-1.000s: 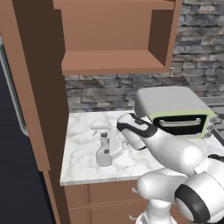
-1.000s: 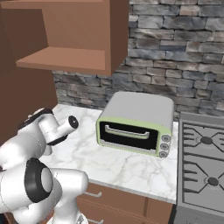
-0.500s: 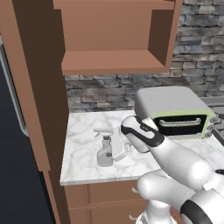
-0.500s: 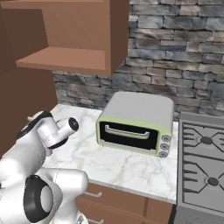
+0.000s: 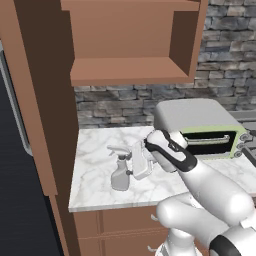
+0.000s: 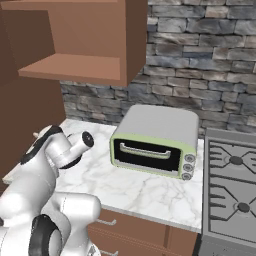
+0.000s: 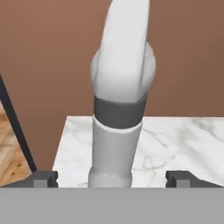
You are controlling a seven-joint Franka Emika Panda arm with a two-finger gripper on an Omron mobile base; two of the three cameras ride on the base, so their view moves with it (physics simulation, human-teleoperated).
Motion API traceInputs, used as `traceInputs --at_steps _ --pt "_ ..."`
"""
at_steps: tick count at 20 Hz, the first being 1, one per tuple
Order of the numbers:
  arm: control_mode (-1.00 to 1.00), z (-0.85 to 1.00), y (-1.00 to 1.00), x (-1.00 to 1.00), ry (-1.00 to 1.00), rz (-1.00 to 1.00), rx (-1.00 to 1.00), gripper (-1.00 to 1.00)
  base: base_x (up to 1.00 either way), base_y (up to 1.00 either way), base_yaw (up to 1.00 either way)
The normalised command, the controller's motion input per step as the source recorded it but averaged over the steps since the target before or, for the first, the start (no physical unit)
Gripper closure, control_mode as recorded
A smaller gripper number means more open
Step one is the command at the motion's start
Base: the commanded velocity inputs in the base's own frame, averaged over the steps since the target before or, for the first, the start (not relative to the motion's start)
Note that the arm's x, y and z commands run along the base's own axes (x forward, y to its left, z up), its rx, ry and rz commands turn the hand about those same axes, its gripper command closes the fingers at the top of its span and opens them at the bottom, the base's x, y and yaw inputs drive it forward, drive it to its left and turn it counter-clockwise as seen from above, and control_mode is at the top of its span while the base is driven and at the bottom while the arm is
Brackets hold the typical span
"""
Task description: Move the cutting board and knife to the sink. Then move spray from the cabinet to the counter.
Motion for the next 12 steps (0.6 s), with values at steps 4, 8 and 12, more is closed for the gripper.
traceInputs --at_steps 4,8,12 --pt "-1.0 0.0 -0.51 0.0 0.0 0.0 0.08 -1.0 0.0 0.0 0.0" --pt "-1.0 0.01 -0.47 -0.04 -0.01 0.0 0.09 -1.0 0.0 0.0 0.0" --pt "-1.0 0.21 -0.16 -0.47 -0.08 -0.02 0.03 -1.0 0.0 0.0 0.0"
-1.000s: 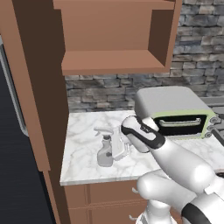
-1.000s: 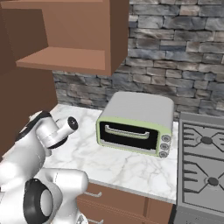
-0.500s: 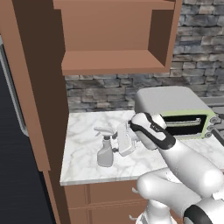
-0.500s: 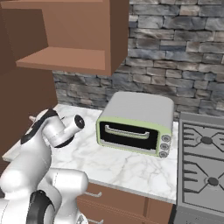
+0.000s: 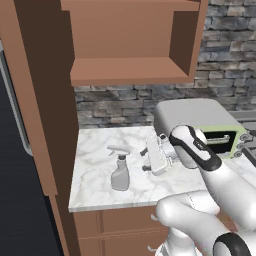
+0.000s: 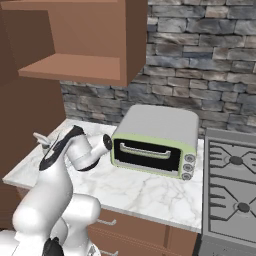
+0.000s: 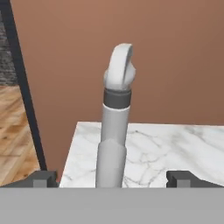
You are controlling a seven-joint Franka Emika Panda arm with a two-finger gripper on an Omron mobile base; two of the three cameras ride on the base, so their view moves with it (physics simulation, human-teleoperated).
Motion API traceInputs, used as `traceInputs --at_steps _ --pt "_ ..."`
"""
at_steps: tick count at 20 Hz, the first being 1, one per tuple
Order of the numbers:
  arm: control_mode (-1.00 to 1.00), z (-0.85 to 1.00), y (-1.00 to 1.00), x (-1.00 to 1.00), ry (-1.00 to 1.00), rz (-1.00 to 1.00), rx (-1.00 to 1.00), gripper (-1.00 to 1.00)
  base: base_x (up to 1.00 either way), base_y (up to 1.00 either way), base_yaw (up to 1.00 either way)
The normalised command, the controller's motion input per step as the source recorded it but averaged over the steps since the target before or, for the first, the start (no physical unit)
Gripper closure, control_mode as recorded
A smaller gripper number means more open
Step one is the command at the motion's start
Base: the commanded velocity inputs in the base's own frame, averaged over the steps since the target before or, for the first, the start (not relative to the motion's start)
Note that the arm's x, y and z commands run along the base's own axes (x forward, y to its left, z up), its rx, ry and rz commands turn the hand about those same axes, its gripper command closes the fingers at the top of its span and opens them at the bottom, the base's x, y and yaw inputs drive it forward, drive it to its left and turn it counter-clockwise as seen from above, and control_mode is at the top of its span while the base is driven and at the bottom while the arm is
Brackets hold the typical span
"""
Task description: Move the cutting board and knife to the sink. Then move spray from the cabinet to the counter.
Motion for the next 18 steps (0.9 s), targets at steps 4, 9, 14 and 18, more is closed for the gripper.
traceInputs --at_steps 4,9,14,18 --pt "-1.0 0.42 0.0 -0.63 -0.1 -0.06 0.0 -1.0 0.0 0.0 0.0" --pt "-1.0 0.47 0.02 -0.59 -0.07 -0.07 0.0 -1.0 0.0 0.0 0.0" --pt "-1.0 0.41 0.23 -0.5 -0.04 -0.09 -0.03 -1.0 0.0 0.0 0.0" --pt "-1.0 0.45 0.32 -0.36 -0.04 -0.07 -0.07 -1.0 0.0 0.0 0.0"
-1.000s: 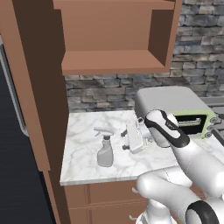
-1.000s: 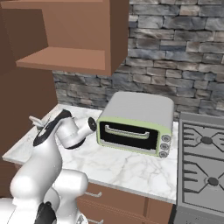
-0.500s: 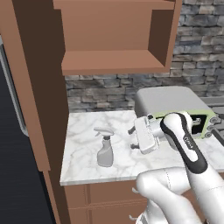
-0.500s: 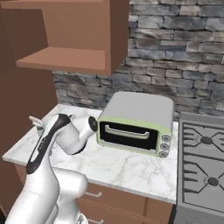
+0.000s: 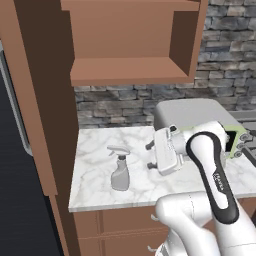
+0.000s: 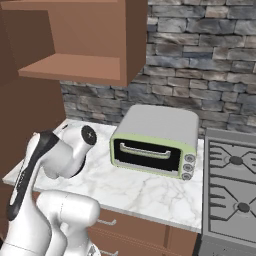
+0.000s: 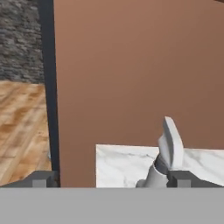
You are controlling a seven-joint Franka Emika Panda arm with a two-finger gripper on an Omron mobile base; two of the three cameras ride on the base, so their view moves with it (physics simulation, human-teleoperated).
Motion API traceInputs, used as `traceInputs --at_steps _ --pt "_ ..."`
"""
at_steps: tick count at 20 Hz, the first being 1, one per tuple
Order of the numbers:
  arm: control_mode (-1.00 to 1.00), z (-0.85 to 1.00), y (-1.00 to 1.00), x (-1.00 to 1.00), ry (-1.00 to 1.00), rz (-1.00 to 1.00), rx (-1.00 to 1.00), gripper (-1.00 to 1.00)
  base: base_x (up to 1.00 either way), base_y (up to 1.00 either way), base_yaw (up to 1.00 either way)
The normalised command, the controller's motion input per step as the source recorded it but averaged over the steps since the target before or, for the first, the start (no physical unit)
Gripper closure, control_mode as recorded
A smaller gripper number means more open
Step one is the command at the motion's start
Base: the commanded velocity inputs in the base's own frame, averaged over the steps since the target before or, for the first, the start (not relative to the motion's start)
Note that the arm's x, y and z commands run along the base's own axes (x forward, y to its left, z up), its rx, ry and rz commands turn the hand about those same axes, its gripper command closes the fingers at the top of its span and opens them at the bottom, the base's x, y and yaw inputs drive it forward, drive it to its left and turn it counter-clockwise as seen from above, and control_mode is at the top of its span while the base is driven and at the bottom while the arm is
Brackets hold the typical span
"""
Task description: Move the cutting board and knife to the sink. Then move spray from the cabinet to the counter.
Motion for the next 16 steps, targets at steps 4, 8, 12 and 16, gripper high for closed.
traceInputs --at_steps 4,8,12,16 --pt "-1.0 0.27 0.41 -0.18 -0.01 -0.04 -0.08 -1.0 0.0 0.0 0.0" --pt "-1.0 0.1 0.41 -0.08 0.0 -0.02 -0.08 -1.0 0.0 0.0 0.0" --pt "-1.0 0.01 0.38 -0.16 0.0 -0.01 -0.09 -1.0 0.0 0.0 0.0" --pt "-1.0 0.0 0.34 -0.19 -0.02 0.0 -0.11 -1.0 0.0 0.0 0.0"
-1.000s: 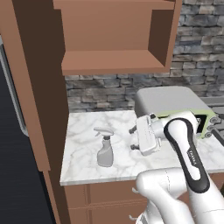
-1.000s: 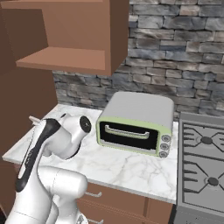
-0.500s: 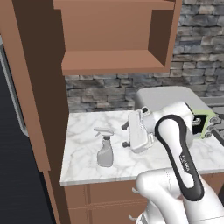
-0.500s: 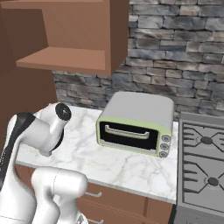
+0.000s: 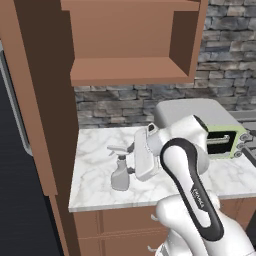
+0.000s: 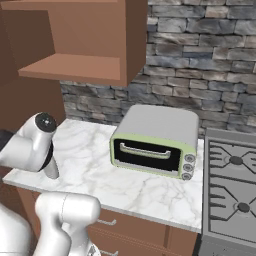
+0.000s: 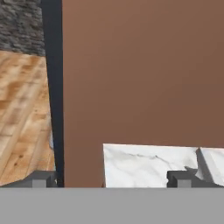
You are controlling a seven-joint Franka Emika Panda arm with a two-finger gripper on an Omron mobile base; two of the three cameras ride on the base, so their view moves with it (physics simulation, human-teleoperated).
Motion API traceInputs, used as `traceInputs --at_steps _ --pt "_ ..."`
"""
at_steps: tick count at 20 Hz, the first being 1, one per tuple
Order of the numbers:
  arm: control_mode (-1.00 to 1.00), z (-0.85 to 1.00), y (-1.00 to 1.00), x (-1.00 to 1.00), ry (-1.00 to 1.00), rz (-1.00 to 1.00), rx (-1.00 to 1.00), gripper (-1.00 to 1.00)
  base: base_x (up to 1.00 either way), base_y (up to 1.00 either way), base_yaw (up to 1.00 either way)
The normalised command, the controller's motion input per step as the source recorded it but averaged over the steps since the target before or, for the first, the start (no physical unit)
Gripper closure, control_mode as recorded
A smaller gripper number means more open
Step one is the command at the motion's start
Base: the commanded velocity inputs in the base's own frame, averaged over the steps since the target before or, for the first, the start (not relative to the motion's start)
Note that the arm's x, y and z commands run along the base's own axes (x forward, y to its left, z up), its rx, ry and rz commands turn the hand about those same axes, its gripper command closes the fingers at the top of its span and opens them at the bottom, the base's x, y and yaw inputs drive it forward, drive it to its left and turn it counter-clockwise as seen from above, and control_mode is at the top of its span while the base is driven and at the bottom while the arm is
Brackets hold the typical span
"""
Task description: Move the cutting board and knife to the sink. Then move spray from the cabinet to the counter.
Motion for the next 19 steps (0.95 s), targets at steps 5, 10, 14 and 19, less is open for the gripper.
traceInputs --at_steps 5,10,14,19 --pt "-1.0 0.0 0.08 -0.25 -0.09 0.0 -0.09 -1.0 0.0 0.0 0.0" --pt "-1.0 0.01 -0.08 -0.34 -0.13 -0.04 -0.02 -1.0 0.0 0.0 0.0" --pt "-1.0 0.09 -0.24 -0.43 -0.16 -0.07 0.0 -1.0 0.0 0.0 0.0" --pt "-1.0 0.22 -0.35 -0.47 -0.17 -0.09 0.0 -1.0 0.0 0.0 0.0"
